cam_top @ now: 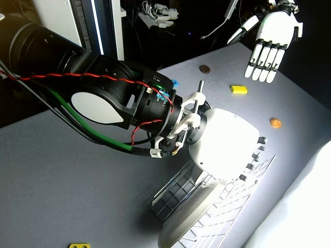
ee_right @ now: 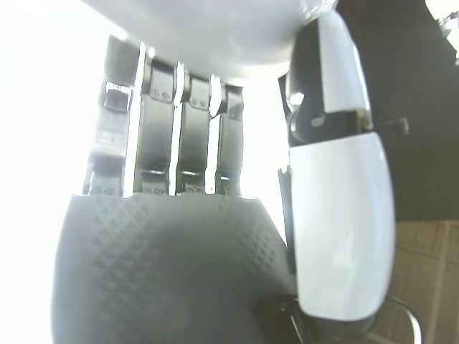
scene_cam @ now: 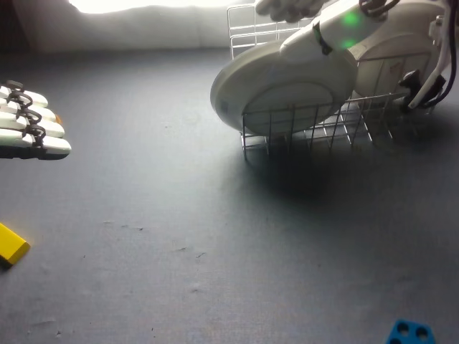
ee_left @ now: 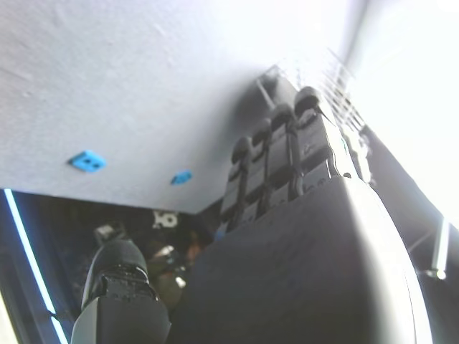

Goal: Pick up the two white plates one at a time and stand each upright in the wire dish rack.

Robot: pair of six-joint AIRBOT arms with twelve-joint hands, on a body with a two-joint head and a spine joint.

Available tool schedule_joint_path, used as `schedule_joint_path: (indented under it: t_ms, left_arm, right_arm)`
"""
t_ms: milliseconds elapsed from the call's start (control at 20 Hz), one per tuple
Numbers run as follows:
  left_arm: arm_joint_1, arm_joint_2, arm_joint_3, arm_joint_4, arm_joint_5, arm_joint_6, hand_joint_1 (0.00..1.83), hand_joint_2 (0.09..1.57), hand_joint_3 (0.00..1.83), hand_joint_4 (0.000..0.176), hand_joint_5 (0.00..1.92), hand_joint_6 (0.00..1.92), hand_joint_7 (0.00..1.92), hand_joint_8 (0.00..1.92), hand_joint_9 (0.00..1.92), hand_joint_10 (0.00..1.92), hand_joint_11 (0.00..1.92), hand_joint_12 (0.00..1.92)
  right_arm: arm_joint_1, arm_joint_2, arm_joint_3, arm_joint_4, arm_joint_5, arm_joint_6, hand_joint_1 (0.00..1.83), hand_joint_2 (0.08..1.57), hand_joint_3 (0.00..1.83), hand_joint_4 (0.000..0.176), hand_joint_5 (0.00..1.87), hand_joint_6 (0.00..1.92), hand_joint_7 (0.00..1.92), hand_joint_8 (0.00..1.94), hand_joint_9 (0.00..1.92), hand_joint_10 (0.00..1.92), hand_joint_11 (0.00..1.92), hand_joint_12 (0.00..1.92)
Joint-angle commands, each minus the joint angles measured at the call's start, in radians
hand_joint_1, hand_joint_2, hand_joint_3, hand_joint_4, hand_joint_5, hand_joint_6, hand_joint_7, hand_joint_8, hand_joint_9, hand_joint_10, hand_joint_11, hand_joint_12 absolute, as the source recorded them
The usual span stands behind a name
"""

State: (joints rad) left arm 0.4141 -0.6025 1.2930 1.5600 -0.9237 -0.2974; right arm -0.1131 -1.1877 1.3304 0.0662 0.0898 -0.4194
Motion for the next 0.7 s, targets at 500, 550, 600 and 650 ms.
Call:
schedule_joint_path:
  t_ms: [500,550,600,650]
  left_arm:
    - [-0.031,0.007,-0.011,-0.017,-0.045,-0.005,0.00,1.04,0.00,0.000,0.06,0.00,0.06,0.01,0.03,0.00,0.01,0.00]
    - [-0.031,0.007,-0.013,-0.017,-0.045,-0.005,0.00,1.04,0.00,0.000,0.05,0.00,0.05,0.00,0.02,0.00,0.00,0.00]
    - [-0.031,0.007,-0.017,-0.017,-0.045,-0.005,0.00,1.04,0.00,0.000,0.07,0.01,0.06,0.01,0.03,0.01,0.01,0.00]
    - [-0.032,0.007,-0.019,-0.017,-0.045,-0.006,0.00,1.05,0.00,0.000,0.06,0.00,0.05,0.00,0.02,0.00,0.00,0.00]
  right_arm:
    - [0.065,0.049,-0.015,-0.131,0.277,-0.030,0.91,1.02,0.00,0.000,0.26,0.00,0.31,0.00,0.32,0.00,0.00,0.89]
    - [0.070,0.062,-0.027,-0.185,0.324,-0.037,0.91,1.01,0.00,0.000,0.21,0.00,0.25,0.00,0.27,0.00,0.00,0.78]
    - [0.074,0.075,-0.050,-0.196,0.361,-0.107,0.94,0.96,0.00,0.000,0.18,0.00,0.20,0.00,0.22,0.00,0.00,0.67]
    - [0.075,0.086,-0.071,-0.196,0.390,-0.186,0.87,0.93,0.00,0.000,0.11,0.00,0.13,0.00,0.17,0.00,0.00,0.60]
